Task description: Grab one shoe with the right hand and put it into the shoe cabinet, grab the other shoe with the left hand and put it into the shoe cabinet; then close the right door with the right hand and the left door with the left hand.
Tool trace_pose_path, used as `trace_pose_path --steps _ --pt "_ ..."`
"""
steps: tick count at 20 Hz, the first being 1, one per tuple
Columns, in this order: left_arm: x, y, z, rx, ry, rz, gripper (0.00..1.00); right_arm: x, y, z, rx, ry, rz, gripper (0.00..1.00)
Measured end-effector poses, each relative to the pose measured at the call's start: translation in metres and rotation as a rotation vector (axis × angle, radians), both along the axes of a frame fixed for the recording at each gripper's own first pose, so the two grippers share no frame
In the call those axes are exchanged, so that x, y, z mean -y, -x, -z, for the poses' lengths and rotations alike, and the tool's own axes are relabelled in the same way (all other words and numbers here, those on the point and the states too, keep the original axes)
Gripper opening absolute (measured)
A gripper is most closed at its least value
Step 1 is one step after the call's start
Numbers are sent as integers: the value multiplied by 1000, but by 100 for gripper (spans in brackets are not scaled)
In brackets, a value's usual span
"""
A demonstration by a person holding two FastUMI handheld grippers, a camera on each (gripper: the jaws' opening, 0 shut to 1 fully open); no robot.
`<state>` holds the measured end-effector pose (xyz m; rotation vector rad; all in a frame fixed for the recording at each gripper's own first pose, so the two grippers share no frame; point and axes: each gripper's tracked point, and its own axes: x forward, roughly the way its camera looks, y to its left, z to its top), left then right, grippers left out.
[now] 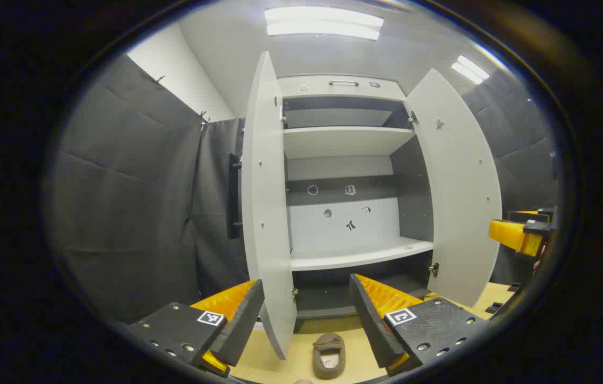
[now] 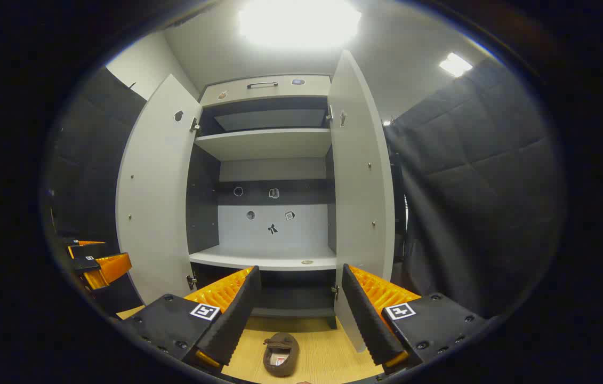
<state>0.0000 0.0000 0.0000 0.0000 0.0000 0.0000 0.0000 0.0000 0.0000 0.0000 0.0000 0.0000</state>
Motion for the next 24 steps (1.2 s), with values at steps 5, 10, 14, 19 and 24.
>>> trace_pose_path --steps 5,10,14,19,24 --pt "3 -2 -1 2 -5 7 99 -1 -3 3 -9 -4 1 96" --pt "4 -3 1 -5 -6 9 99 -1 -5 6 -16 -9 2 96" --pt "3 -2 3 -12 0 5 93 -1 -6 4 -10 7 3 97" --pt "-3 0 2 -3 8 1 99 -8 -11 10 -28 17 -2 96" --pt "-30 2 3 12 4 -13 99 -33 -27 32 -109 17 -36 97"
